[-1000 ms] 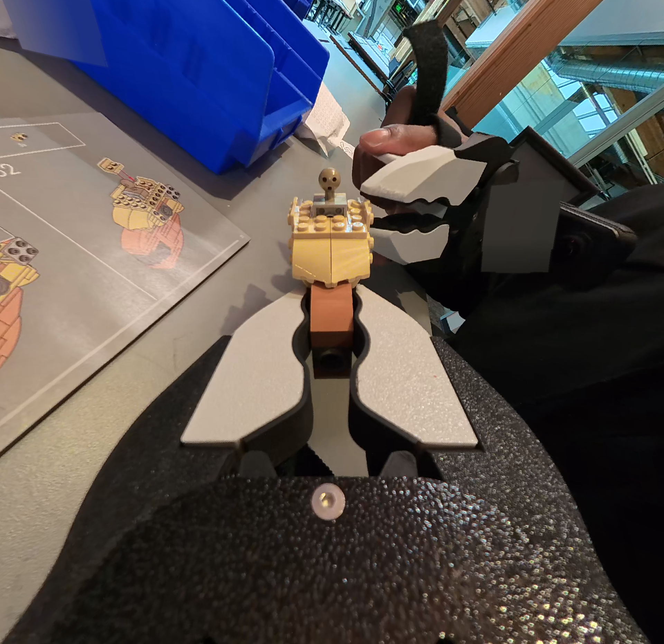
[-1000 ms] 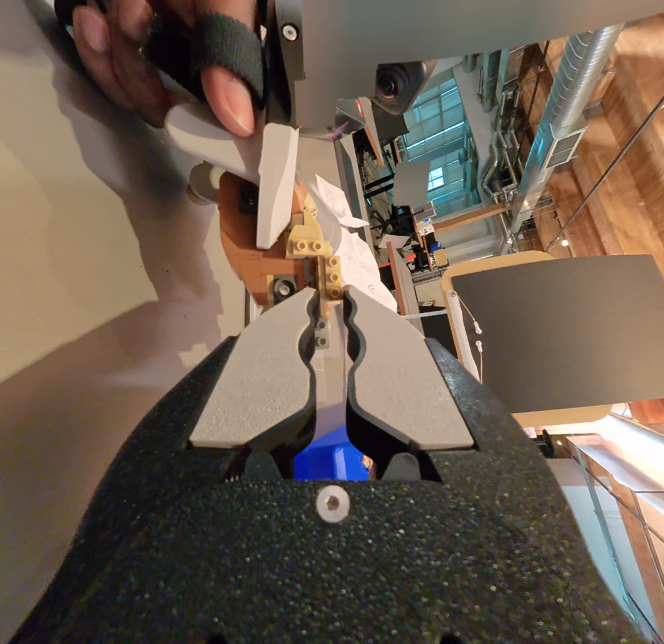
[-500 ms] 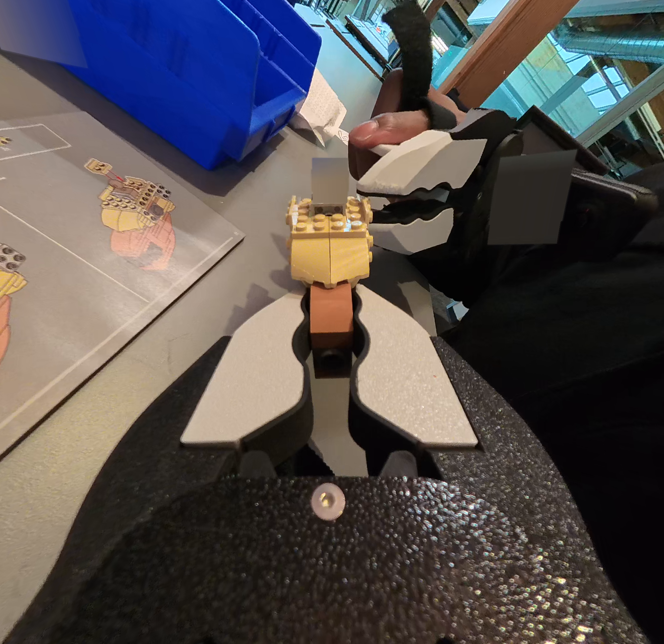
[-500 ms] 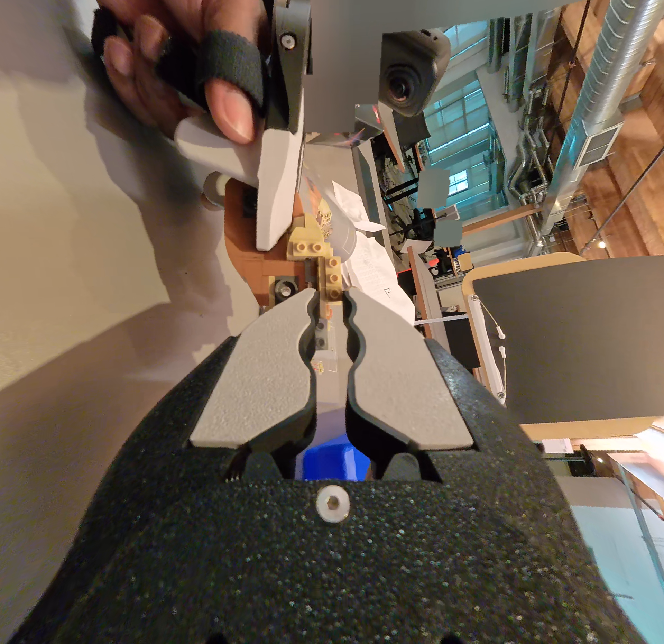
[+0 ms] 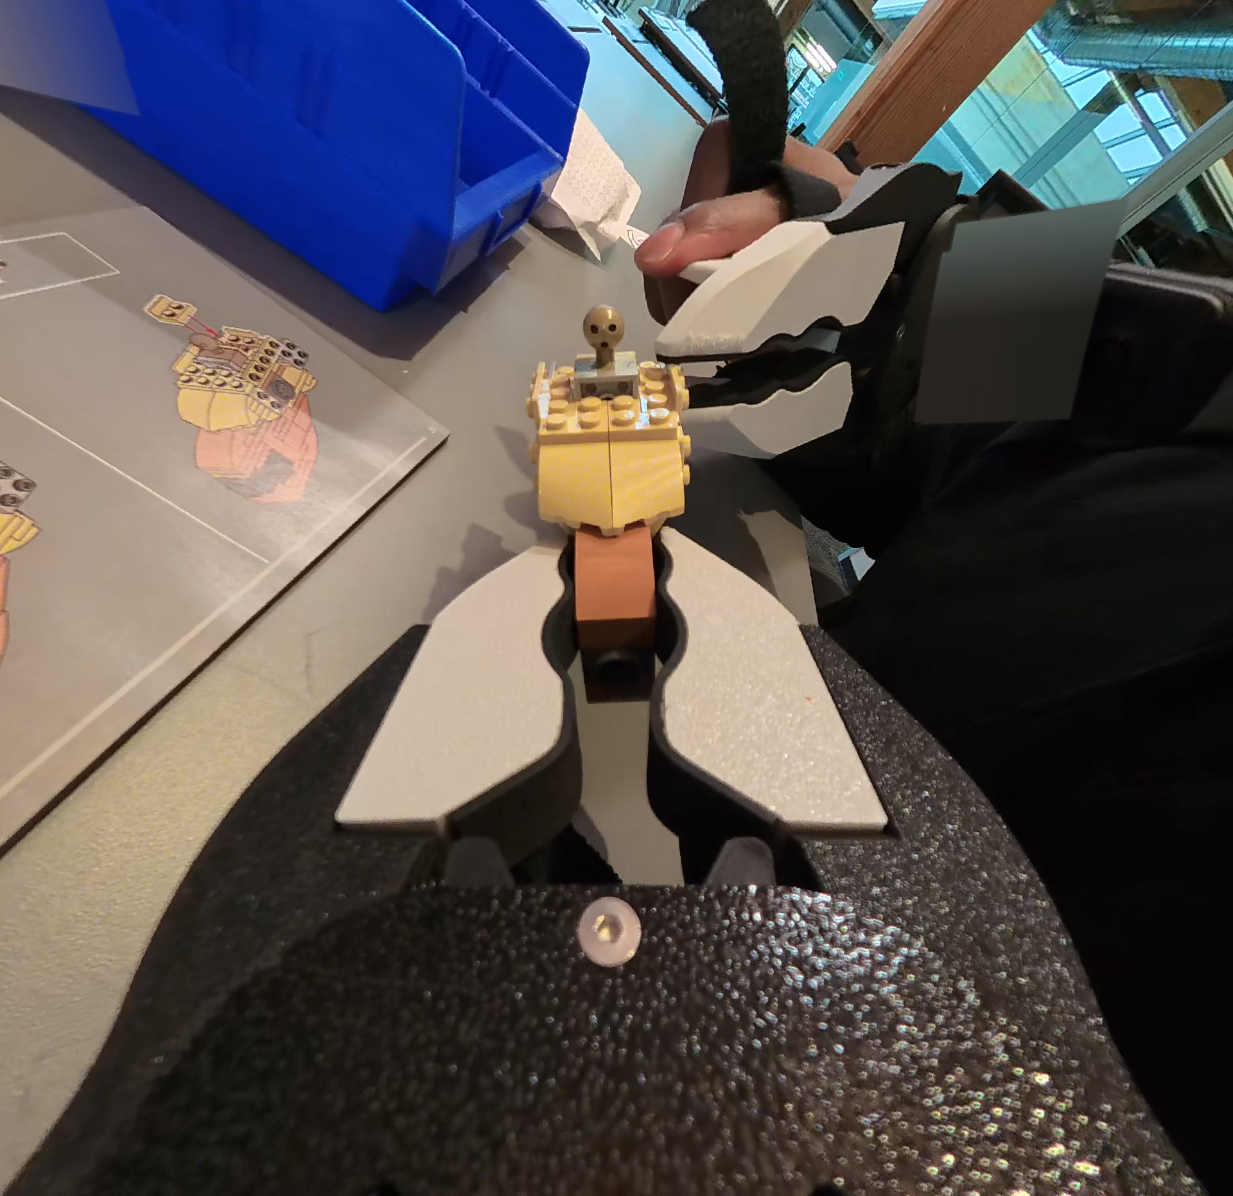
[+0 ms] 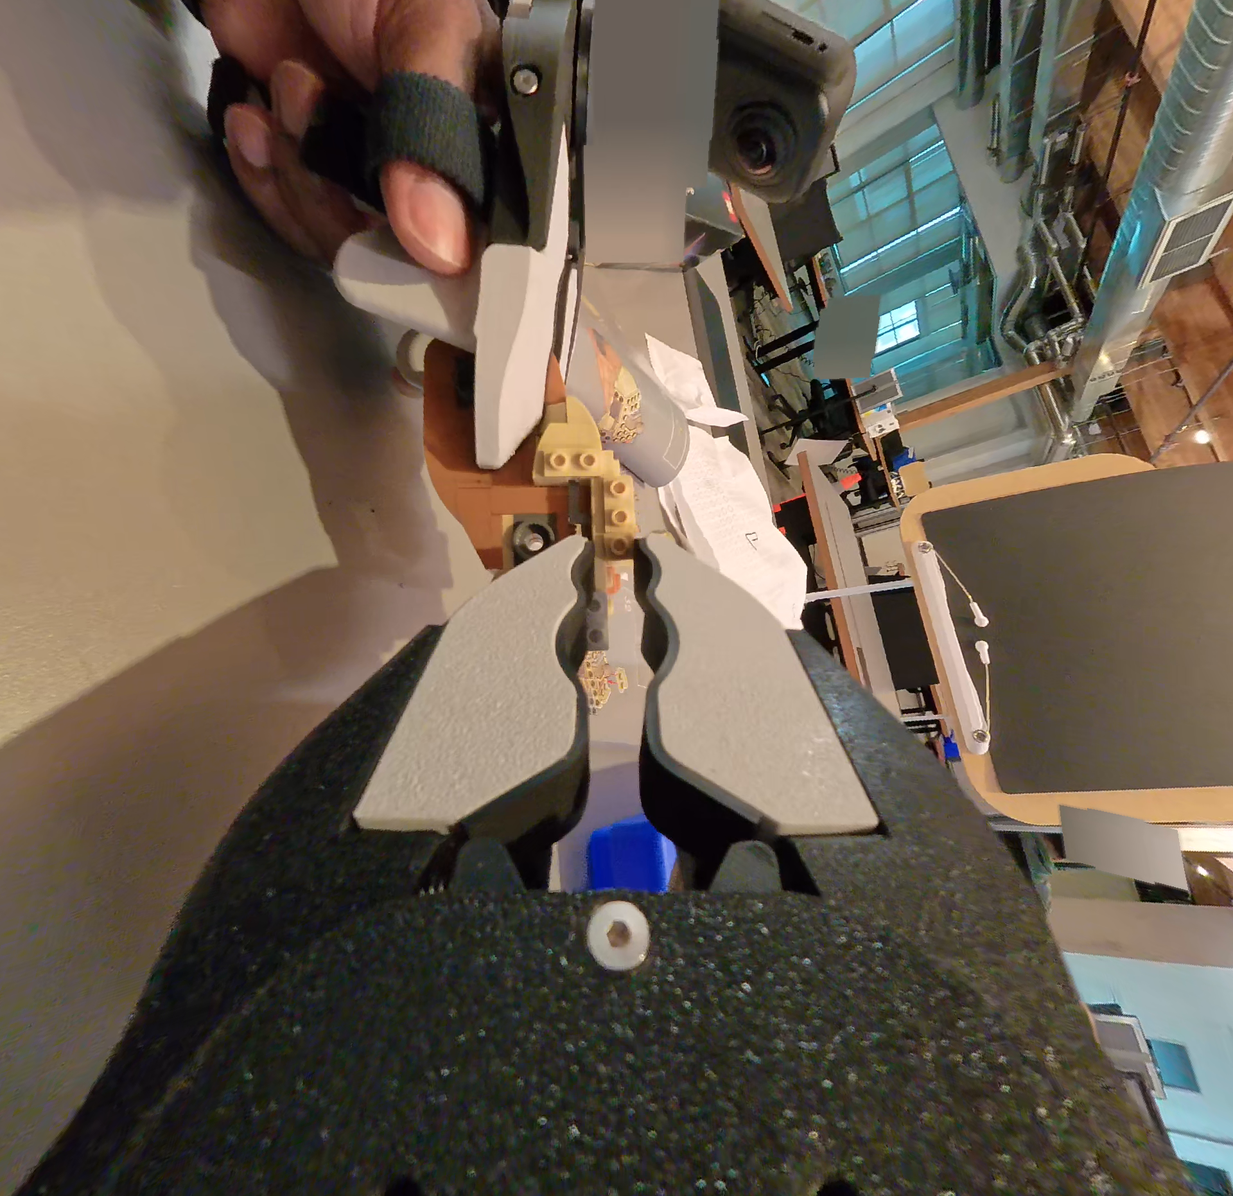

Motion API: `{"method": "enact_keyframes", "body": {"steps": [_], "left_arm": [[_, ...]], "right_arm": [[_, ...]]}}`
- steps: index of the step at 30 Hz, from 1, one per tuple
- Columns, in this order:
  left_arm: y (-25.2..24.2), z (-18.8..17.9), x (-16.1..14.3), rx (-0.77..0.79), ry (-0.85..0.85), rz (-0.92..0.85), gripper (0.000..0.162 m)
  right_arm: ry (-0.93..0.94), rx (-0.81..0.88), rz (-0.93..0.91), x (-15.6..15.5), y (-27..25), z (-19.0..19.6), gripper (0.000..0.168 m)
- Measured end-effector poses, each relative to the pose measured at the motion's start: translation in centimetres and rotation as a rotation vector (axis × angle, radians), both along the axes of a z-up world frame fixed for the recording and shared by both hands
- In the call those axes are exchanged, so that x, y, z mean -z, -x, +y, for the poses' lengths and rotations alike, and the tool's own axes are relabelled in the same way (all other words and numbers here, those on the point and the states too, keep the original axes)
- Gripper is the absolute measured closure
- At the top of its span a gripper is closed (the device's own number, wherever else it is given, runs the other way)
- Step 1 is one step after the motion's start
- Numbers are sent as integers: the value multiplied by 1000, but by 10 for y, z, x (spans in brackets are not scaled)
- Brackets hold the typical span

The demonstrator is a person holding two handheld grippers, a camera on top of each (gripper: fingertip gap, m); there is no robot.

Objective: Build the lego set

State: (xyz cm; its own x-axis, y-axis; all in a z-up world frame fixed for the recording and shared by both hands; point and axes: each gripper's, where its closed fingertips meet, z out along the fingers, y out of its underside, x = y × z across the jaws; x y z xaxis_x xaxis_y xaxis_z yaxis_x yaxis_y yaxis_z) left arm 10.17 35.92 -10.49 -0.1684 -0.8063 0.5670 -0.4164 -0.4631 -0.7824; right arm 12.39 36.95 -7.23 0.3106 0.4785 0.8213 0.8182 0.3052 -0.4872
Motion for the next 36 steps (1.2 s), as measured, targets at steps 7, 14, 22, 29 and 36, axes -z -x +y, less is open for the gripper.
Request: {"method": "enact_keyframes", "body": {"steps": [7, 14, 22, 29, 36], "left_arm": [[0, -3, 1, 14, -17, 8, 144], [1, -7, 2, 40, -45, 12, 144], [-1, -1, -1, 4, -21, -14, 144], [0, 1, 1, 10, -126, -7, 144], [0, 3, 6, 4, -223, 15, 144]], "right_arm": [[42, -13, 10, 1, 0, -3, 158], [103, -51, 28, 1, 0, -9, 158], [143, -56, 99, -2, 0, -9, 153], [258, -66, 151, -2, -2, -12, 143], [253, -68, 70, 9, -1, -12, 154]]}}
